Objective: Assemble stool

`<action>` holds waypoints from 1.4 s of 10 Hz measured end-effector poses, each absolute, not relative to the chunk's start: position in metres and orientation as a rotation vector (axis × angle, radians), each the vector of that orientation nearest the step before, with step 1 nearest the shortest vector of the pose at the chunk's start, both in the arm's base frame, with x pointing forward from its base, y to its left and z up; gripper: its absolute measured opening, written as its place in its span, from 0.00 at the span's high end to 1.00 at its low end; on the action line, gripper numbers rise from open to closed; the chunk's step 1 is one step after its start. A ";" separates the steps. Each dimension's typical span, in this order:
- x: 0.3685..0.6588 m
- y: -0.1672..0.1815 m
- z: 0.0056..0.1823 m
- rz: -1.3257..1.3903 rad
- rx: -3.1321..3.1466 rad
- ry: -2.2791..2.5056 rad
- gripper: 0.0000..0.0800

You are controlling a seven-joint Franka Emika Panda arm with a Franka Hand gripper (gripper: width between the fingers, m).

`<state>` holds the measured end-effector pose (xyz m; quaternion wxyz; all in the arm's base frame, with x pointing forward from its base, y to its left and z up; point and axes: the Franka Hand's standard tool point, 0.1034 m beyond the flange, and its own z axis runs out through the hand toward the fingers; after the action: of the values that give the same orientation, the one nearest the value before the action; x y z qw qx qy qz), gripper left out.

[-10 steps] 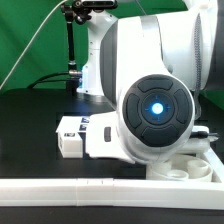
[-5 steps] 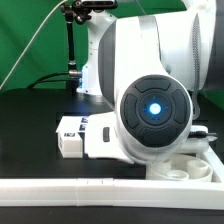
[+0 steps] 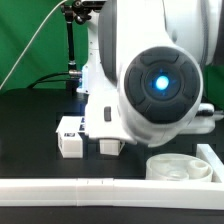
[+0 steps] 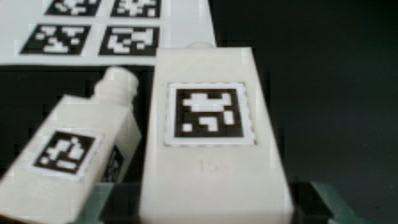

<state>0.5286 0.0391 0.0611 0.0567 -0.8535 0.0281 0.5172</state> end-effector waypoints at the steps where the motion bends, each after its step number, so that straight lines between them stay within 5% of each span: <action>1: 0.532 0.040 0.075 1.544 -2.605 0.081 0.58; 6: 0.539 0.039 0.076 1.478 -2.631 0.061 0.58; 8: 0.548 0.037 0.101 1.449 -2.633 0.027 0.58; 10: 0.584 0.043 0.115 1.153 -2.777 0.028 0.58; 14: 0.595 0.042 0.114 0.706 -2.933 0.076 0.58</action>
Offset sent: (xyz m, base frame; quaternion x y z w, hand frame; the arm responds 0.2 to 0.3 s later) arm 0.0000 0.0000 0.0000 0.0000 0.0000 0.0000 1.0000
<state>0.5951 0.0417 0.1136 0.0619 -0.9701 0.0252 0.2335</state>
